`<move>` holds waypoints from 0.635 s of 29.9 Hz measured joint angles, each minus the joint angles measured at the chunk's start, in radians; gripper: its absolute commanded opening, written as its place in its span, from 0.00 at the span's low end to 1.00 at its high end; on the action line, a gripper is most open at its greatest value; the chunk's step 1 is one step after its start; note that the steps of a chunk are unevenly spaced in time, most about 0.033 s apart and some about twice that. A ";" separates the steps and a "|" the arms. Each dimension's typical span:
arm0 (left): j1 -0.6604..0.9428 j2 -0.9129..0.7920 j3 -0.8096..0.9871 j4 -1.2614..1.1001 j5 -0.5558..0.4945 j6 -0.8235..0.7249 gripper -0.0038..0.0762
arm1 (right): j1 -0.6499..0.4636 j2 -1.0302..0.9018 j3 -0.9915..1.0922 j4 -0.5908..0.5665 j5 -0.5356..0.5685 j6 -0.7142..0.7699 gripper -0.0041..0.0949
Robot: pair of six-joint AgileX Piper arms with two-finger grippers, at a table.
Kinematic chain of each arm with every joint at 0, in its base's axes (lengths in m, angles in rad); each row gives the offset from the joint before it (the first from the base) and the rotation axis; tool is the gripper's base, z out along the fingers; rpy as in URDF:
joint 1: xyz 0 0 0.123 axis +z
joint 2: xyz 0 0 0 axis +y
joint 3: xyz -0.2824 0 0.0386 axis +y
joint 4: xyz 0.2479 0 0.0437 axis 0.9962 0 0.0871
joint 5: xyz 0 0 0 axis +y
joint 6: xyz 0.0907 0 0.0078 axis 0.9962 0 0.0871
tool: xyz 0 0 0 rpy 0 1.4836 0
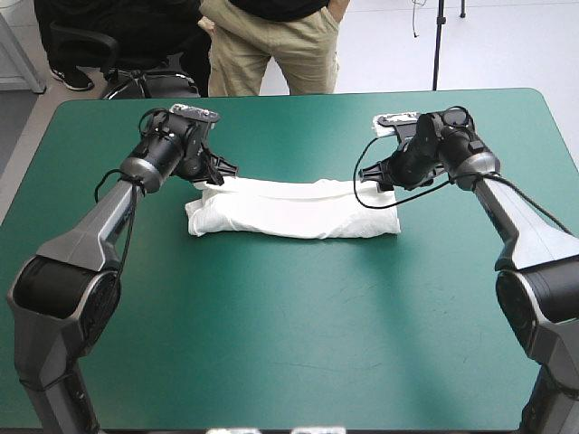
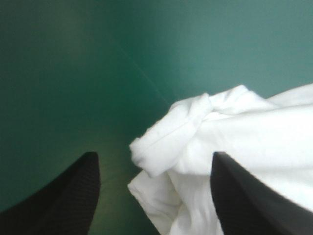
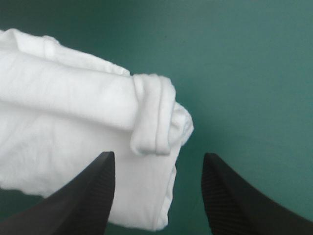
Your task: Fold the cloth
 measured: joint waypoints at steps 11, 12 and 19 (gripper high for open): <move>-0.110 -0.064 -0.017 -0.213 -0.008 0.119 0.03 | -0.001 -0.146 -0.010 0.003 0.067 -0.020 0.51; -0.126 -0.057 -0.017 -0.233 -0.013 0.131 0.03 | -0.001 -0.148 -0.010 0.003 0.072 -0.020 0.51; -0.222 0.036 -0.017 -0.256 -0.037 0.140 0.03 | -0.001 -0.148 -0.010 0.006 0.097 -0.020 0.51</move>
